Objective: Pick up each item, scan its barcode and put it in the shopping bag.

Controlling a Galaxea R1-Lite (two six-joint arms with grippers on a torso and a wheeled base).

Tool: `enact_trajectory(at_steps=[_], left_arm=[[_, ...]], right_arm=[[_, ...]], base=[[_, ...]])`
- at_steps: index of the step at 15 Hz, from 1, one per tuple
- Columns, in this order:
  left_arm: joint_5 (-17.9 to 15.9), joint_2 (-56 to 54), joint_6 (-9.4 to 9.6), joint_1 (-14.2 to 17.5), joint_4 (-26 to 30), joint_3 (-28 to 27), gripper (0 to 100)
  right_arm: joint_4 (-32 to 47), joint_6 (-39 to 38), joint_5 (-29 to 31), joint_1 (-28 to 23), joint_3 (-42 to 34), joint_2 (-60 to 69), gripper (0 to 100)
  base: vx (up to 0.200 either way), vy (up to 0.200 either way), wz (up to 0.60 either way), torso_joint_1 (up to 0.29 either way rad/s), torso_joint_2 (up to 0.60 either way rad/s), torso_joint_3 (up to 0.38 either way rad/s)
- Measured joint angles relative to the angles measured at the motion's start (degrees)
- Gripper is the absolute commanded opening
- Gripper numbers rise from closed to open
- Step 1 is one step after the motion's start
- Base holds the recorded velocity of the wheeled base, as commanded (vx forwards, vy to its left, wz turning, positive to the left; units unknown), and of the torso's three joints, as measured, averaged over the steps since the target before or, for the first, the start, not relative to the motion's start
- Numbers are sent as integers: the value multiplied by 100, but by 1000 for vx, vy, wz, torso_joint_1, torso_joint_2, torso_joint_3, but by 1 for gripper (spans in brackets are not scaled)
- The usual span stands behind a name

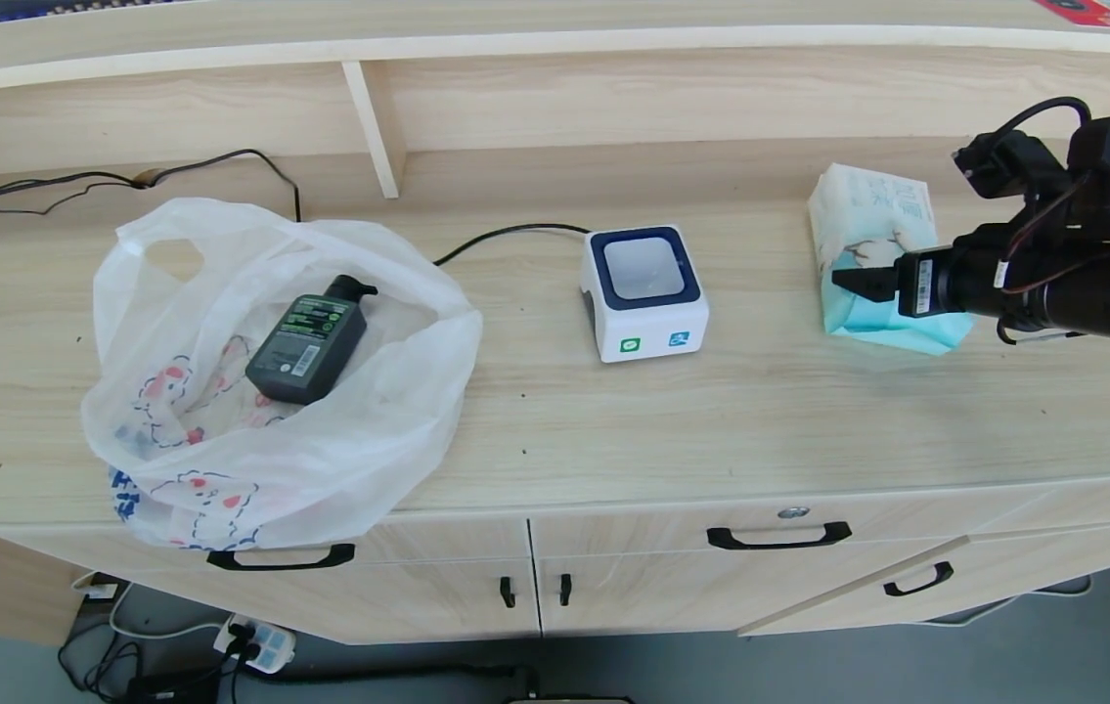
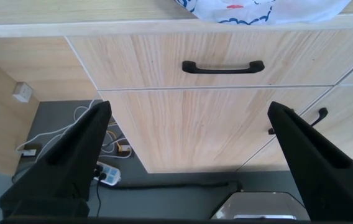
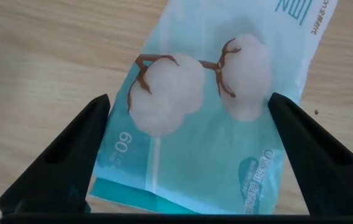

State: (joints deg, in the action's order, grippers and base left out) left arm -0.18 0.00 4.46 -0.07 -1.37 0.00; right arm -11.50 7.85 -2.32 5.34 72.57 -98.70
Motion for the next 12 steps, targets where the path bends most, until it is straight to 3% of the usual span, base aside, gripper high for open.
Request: enact_trajectory(at_steps=[3,12], left_arm=[[2,0,0,0,-2,0,100],[0,0,10,0,0,0,100]], right_arm=[[-462,2,-26,-61,-430,258,100],[-383,277,232,91,-122,233,100]], base=[[0,0,0,0,0,0],[0,0,0,0,0,0]])
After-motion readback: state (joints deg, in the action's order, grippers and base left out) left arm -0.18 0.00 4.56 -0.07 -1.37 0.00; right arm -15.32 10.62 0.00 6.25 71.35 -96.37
